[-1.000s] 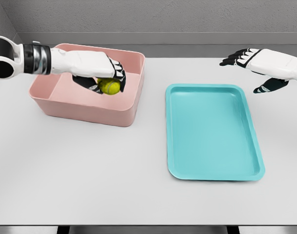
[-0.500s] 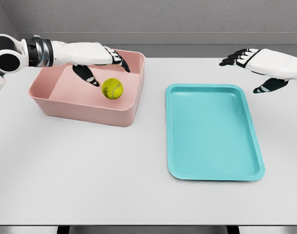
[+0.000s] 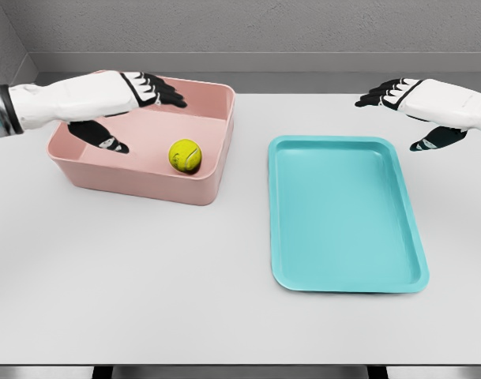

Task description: Put the tennis from the blue tray into the pink basket with both arms

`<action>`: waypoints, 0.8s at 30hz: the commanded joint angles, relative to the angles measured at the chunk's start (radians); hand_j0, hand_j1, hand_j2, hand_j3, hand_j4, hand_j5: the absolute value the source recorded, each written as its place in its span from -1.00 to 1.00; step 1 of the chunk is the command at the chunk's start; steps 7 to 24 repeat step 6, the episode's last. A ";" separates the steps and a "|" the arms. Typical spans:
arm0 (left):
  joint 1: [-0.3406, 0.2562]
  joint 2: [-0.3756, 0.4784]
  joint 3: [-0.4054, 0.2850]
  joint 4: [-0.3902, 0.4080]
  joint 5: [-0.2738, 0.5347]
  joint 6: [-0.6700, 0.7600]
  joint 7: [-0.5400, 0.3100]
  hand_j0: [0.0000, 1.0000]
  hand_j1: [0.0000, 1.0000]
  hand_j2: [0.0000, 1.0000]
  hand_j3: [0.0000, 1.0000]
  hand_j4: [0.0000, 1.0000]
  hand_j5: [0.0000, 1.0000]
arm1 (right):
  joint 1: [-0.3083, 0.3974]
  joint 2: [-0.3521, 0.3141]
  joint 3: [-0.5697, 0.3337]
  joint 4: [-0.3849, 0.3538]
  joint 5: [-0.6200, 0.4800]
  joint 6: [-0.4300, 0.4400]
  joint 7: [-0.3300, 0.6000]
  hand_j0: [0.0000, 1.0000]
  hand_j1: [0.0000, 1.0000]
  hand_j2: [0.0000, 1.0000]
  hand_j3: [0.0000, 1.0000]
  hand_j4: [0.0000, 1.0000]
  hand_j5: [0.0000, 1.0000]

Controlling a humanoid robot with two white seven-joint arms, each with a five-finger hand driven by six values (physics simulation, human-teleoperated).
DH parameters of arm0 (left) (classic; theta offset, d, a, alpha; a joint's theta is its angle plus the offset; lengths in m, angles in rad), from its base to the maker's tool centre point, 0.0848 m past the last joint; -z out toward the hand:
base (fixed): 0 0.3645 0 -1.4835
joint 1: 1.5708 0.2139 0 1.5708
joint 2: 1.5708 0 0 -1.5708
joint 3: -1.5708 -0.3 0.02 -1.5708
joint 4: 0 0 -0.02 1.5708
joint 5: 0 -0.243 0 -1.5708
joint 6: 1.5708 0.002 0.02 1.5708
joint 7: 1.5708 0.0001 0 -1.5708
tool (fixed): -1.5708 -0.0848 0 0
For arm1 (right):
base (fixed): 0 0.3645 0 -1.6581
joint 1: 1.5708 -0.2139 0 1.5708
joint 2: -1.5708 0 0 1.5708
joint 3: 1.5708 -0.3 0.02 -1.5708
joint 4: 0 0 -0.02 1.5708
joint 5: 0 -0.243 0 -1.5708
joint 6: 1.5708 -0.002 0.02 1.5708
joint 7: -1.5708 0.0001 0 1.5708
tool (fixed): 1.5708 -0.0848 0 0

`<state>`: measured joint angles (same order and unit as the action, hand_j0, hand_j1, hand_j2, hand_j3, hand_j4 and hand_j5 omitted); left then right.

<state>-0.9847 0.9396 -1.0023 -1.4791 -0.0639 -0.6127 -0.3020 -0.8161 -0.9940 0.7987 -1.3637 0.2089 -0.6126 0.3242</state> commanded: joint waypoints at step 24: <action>0.034 0.038 -0.012 -0.007 -0.036 0.002 0.023 1.00 1.00 1.00 1.00 1.00 1.00 | 0.000 -0.014 -0.001 -0.005 -0.006 0.002 -0.002 1.00 1.00 1.00 1.00 1.00 1.00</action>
